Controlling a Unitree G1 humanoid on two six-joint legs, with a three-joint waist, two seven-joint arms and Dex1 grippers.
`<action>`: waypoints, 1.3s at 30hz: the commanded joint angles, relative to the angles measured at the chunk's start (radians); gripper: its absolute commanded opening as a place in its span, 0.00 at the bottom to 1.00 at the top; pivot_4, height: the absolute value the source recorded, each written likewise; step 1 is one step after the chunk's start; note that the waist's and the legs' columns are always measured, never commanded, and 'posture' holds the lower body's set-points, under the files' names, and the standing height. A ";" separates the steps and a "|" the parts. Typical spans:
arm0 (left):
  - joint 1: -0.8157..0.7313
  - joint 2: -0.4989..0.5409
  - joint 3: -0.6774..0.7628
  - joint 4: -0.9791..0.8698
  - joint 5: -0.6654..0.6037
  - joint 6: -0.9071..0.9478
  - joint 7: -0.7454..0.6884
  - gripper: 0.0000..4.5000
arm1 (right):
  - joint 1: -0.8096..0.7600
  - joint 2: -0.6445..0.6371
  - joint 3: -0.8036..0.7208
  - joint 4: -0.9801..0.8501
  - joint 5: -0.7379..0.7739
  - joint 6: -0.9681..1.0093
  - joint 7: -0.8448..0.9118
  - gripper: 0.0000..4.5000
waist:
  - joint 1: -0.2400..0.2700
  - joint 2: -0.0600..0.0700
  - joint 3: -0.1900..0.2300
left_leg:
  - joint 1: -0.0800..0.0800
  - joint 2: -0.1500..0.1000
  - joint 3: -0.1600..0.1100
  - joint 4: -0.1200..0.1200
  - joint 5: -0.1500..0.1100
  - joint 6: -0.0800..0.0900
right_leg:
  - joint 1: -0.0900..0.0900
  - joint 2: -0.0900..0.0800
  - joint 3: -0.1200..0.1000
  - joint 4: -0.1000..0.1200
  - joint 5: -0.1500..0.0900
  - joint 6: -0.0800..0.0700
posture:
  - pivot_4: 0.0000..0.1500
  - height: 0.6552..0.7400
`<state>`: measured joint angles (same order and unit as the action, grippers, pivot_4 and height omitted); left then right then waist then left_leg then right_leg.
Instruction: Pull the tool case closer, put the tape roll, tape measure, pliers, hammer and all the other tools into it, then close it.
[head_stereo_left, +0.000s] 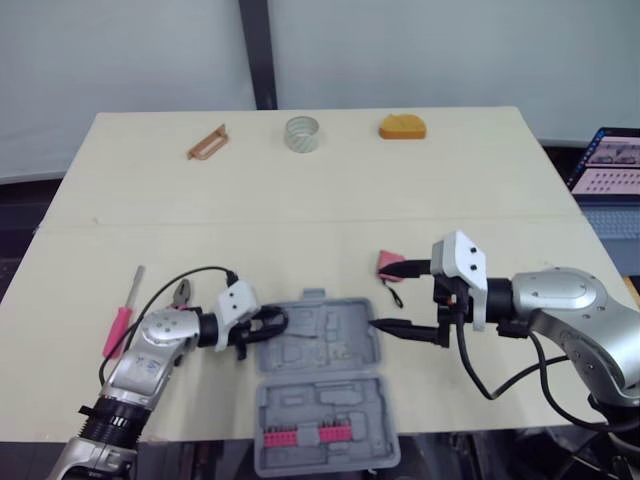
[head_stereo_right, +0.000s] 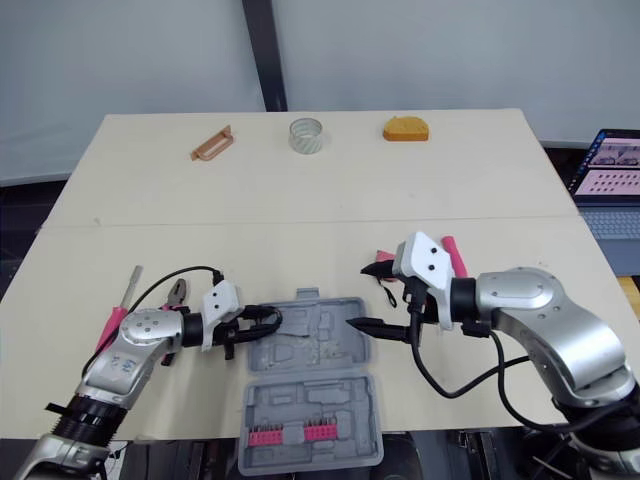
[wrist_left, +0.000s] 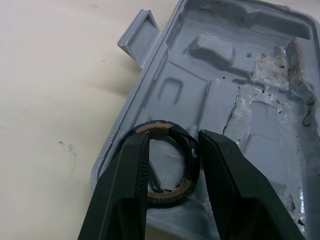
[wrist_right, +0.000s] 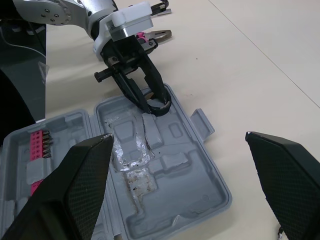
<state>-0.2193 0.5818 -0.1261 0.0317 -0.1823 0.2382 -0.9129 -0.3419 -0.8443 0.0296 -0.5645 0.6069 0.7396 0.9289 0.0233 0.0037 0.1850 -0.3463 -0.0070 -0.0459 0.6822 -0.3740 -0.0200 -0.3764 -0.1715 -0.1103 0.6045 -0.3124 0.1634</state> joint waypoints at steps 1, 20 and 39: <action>0.004 0.000 0.036 -0.044 -0.056 0.041 -0.016 0.38 | -0.003 -0.004 -0.019 -0.017 0.016 -0.019 0.017 1.00 | 0.000 0.000 0.000 | 0.000 0.000 0.000 0.000 0.000 0.000 | 0.000 0.000 0.000 0.000 0.000 0.000 | 1.00 1.00; -0.007 0.013 0.017 -0.004 -0.001 0.004 -0.003 0.38 | -0.002 0.000 -0.017 -0.013 0.012 -0.023 0.015 1.00 | 0.000 0.000 0.000 | 0.000 0.000 0.000 0.000 0.000 0.000 | 0.000 0.000 0.000 0.000 0.000 0.000 | 1.00 1.00; -0.008 0.035 -0.020 0.039 0.088 -0.085 -0.006 0.38 | -0.009 0.001 -0.017 -0.011 0.010 -0.022 0.013 1.00 | 0.000 0.000 0.000 | 0.000 0.000 0.000 0.000 0.000 0.000 | 0.000 0.000 0.000 0.000 0.000 0.000 | 1.00 1.00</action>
<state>-0.2322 0.6049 -0.1381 0.0532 -0.1140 0.1504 -0.9186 -0.3411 -0.8442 0.0296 -0.5637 0.6066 0.7389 0.9309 0.0233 0.0038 0.1850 -0.3463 -0.0070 -0.0459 0.6821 -0.3740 -0.0201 -0.3764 -0.1714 -0.1104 0.6043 -0.3124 0.1633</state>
